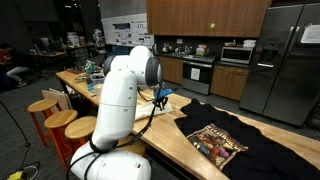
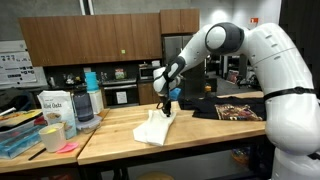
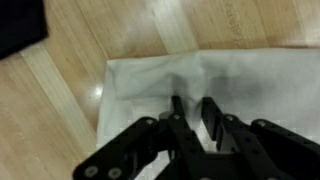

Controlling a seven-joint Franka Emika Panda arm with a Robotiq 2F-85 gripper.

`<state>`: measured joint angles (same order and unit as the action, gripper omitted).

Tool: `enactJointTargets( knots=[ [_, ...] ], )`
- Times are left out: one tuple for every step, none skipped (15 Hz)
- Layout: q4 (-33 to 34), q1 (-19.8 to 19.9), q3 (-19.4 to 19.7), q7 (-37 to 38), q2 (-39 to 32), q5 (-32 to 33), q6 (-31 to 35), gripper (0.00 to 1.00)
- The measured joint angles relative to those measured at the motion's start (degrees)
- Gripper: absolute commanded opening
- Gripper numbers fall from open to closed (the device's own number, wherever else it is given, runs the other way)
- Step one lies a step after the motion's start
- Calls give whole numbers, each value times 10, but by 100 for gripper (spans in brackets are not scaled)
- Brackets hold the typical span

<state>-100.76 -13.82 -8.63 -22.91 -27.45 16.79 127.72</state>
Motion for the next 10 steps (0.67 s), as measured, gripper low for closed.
enactJointTargets(
  knots=[
    [3,-8,7,30,0,17,-21,0],
    [6,-13,11,56,0,29,-43,0],
    [9,-16,16,81,0,37,-68,0],
    [12,-18,18,104,0,41,-93,1],
    [13,-18,21,124,0,42,-117,1],
    [14,-18,24,144,0,42,-140,1],
    [15,-18,27,164,0,42,-163,1],
    [15,-18,29,183,0,42,-187,1],
    [15,-18,30,203,0,42,-212,1],
    [15,-18,32,223,0,41,-236,1]
  ],
)
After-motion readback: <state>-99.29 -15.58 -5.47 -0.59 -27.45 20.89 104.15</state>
